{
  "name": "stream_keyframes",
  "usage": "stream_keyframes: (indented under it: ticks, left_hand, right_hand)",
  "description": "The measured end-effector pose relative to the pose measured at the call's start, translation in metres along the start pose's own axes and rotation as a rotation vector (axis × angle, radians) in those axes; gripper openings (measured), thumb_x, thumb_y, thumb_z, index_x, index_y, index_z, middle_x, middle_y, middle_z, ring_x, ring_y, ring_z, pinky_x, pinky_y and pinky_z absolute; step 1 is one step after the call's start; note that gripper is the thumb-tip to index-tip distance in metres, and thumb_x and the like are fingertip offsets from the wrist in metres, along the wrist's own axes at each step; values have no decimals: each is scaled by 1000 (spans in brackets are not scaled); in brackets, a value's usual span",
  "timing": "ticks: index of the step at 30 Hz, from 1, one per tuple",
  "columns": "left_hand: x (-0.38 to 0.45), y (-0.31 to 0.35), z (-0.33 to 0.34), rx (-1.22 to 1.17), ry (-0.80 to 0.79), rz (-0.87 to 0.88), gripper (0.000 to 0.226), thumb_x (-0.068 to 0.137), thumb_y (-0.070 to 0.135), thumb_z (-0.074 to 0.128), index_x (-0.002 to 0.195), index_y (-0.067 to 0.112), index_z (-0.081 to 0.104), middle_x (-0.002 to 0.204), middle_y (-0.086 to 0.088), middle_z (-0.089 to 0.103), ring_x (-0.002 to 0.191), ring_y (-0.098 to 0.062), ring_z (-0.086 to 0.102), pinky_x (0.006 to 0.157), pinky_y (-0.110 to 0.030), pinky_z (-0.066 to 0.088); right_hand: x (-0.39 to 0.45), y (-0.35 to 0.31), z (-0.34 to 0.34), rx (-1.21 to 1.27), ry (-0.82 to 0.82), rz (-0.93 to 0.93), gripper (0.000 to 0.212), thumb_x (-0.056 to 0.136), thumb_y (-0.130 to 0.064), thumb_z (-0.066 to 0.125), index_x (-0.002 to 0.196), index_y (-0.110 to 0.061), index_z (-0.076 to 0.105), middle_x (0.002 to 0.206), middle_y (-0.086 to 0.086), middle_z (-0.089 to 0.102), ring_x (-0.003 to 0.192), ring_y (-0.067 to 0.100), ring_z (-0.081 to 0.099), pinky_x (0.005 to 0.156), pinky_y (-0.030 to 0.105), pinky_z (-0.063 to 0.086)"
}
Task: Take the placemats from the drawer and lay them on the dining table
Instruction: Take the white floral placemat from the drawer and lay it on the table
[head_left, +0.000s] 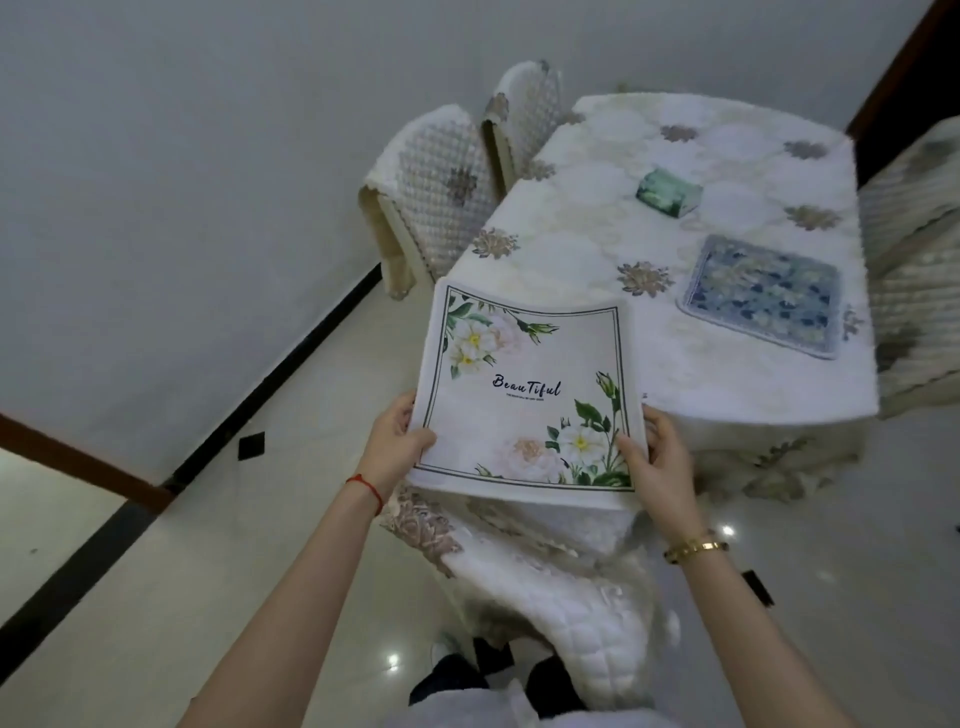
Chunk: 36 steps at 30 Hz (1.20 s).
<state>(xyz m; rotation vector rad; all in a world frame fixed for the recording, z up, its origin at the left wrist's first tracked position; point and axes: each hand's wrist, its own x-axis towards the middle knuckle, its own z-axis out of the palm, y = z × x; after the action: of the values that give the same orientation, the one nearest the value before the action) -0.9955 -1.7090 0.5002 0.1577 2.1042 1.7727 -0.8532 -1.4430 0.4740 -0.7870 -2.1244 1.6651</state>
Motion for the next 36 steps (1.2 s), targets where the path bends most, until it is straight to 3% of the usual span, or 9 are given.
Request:
stream_keyframes:
  ticks: [4, 7, 10, 15, 18, 23, 26, 31, 36]
  left_hand:
    - [35, 2, -8, 16, -106, -18, 57, 78, -23, 47, 119, 15, 55, 103, 10, 66, 85, -1, 67, 76, -22, 56]
    - [62, 2, -6, 26, -157, -28, 54, 78, -22, 47, 121, 11, 55, 100, 6, 67, 88, -14, 65, 77, -27, 55]
    - [88, 4, 4, 18, -191, -47, 55, 78, -24, 47, 123, 7, 54, 98, 3, 66, 84, -9, 66, 68, -18, 55]
    - [133, 5, 25, -1, -242, -53, 59, 77, -25, 45, 125, 7, 53, 106, -3, 65, 96, -20, 62, 70, -16, 54]
    - [161, 7, 41, 10, -254, -59, 56, 78, -25, 45, 118, 14, 52, 100, 4, 64, 89, -15, 62, 67, -14, 53]
    - [210, 3, 66, 27, -285, -67, 59, 77, -27, 44, 123, 9, 51, 104, 0, 63, 88, -11, 63, 70, -14, 53]
    - [238, 0, 81, 51, -306, -66, 61, 76, -28, 42, 121, 12, 51, 100, 4, 64, 79, 0, 66, 69, -14, 53]
    - [276, -7, 103, 70, -344, -69, 59, 76, -26, 44, 121, 12, 52, 112, -7, 63, 98, -21, 62, 79, -20, 54]
    - [305, -17, 121, 110, -357, -85, 58, 76, -27, 44, 116, 15, 53, 103, 4, 65, 86, -2, 66, 77, -17, 54]
  right_hand:
    - [2, -2, 16, -31, 109, 44, 37, 93, -7, 60, 128, -16, 51, 107, -2, 67, 92, 7, 66, 72, 14, 54]
    - [11, -3, 22, -31, 173, 80, 32, 93, -7, 60, 120, -22, 51, 105, -4, 67, 92, 2, 64, 70, 9, 52]
    - [26, -2, 26, -40, 225, 115, 34, 93, -8, 59, 123, -20, 50, 104, -4, 66, 91, 2, 63, 68, 8, 51]
    - [59, 6, 25, -37, 272, 120, 33, 95, -10, 57, 126, -16, 47, 100, -5, 67, 87, 7, 65, 68, 14, 53]
    - [83, 11, 24, -21, 302, 121, 29, 96, -7, 56, 122, -16, 48, 92, -8, 66, 77, 9, 63, 64, 17, 53]
    - [124, 28, 20, -36, 345, 134, 29, 95, -9, 57, 121, -19, 48, 92, -7, 67, 80, 8, 65, 66, 14, 53]
    - [147, 40, 16, -74, 372, 157, 31, 95, -12, 58, 124, -19, 49, 96, -1, 69, 85, 12, 67, 66, 13, 52]
    - [176, 52, 12, -96, 401, 189, 32, 94, -12, 58, 124, -17, 49, 95, 2, 70, 78, 13, 66, 60, 11, 49]
    - [202, 67, 10, -111, 398, 223, 29, 95, -11, 57, 122, -18, 49, 92, -1, 70, 65, -5, 60, 57, 9, 46]
